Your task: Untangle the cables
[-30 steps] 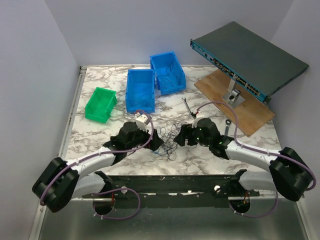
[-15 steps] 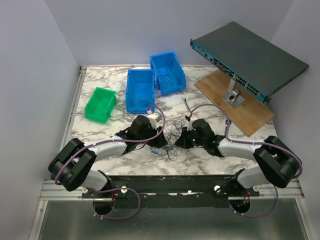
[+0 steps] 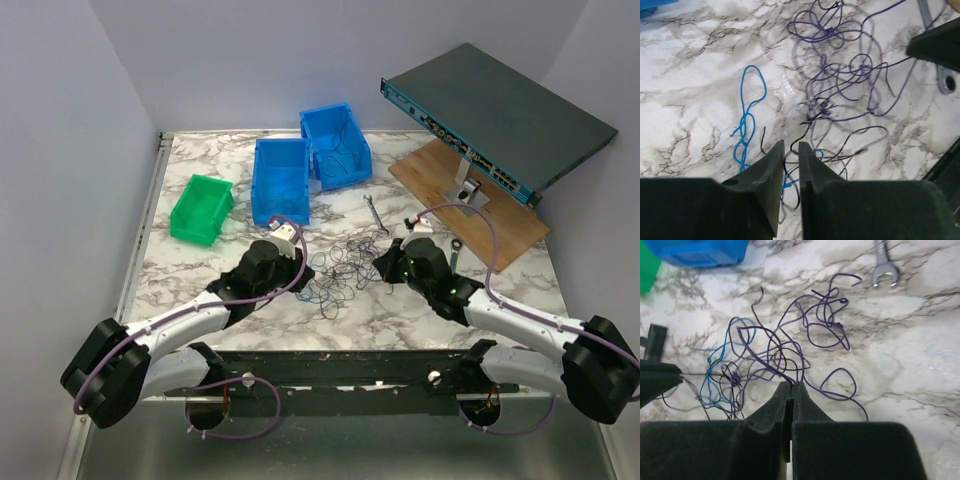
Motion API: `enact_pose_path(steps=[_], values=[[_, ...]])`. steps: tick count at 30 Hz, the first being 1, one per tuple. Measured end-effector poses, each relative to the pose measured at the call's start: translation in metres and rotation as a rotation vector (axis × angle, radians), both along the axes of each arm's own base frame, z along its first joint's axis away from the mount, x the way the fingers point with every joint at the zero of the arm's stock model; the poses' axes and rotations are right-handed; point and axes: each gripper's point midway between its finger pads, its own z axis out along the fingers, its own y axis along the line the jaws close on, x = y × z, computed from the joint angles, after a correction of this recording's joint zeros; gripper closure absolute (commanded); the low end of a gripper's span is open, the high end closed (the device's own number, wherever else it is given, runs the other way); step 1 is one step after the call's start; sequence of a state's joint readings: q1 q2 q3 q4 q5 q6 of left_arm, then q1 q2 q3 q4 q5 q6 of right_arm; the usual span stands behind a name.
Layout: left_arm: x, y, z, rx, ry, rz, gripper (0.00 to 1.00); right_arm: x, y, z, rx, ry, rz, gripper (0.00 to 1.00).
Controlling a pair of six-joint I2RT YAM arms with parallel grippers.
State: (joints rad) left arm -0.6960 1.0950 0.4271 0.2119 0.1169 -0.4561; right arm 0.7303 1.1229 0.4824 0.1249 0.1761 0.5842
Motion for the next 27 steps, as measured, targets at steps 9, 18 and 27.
enact_pose_path(steps=[9,18,27], values=[[0.017,0.014,-0.036,0.158,0.110,0.116,0.29,0.002,-0.030,0.000,-0.059,-0.031,-0.117,0.99],[0.021,0.010,-0.057,0.245,0.203,0.115,0.28,-0.001,-0.032,-0.013,-0.082,0.002,-0.124,0.99],[0.021,0.028,-0.065,0.323,0.224,0.176,0.39,-0.001,-0.032,-0.016,-0.085,0.011,-0.127,0.99]])
